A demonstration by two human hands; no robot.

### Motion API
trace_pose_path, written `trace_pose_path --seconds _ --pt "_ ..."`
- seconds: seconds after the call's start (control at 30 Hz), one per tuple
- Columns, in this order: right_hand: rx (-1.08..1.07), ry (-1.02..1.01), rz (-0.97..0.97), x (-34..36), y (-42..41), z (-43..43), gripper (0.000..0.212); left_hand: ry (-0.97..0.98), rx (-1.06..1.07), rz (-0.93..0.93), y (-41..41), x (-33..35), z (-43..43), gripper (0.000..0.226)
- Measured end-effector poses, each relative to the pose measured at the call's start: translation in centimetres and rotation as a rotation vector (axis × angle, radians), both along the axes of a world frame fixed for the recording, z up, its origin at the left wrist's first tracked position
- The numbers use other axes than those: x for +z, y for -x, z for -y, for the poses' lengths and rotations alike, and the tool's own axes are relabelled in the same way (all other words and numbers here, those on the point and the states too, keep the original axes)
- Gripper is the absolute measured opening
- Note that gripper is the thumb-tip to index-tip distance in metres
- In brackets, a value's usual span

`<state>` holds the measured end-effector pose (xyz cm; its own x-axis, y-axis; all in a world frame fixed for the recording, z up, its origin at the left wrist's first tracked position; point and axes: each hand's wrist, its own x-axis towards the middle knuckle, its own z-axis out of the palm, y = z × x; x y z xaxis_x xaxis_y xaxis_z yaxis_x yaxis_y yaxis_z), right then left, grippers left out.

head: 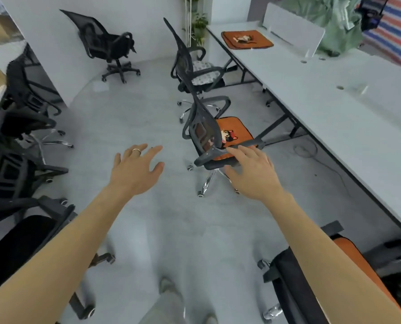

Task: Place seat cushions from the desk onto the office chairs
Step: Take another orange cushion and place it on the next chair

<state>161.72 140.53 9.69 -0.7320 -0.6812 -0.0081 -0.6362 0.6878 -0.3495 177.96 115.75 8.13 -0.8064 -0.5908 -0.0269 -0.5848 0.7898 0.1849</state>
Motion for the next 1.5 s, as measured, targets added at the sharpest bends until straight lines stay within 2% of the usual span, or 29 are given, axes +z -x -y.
trace_pose_path --seconds 0.2,0.43,0.6,0.87,1.07,1.23,1.5 --pt "-0.011 0.006 0.001 -0.4 8.5 14.2 0.053 -0.004 0.033 0.003 8.2 -0.9 14.8 0.054" --pt "-0.072 0.016 -0.049 0.7 18.1 28.7 0.049 -0.014 -0.035 -0.003 19.4 0.6 31.3 0.054" --pt "-0.168 0.008 0.004 1.3 25.7 38.0 0.052 0.008 -0.087 -0.006 28.0 1.9 41.7 0.054" --pt "-0.276 0.069 0.058 -2.2 38.5 50.4 0.049 0.022 -0.182 0.045 43.7 0.4 55.2 0.053" --pt "-0.390 0.134 0.157 -3.4 52.9 60.8 0.048 0.051 -0.275 0.101 59.3 1.4 66.0 0.054" --pt "-0.423 0.175 0.166 -2.9 60.1 66.2 0.046 0.072 -0.335 0.022 67.6 2.7 71.3 0.054" --pt "-0.549 0.234 0.105 -2.6 77.0 76.0 0.042 0.049 -0.475 -0.036 87.1 2.1 81.4 0.051"
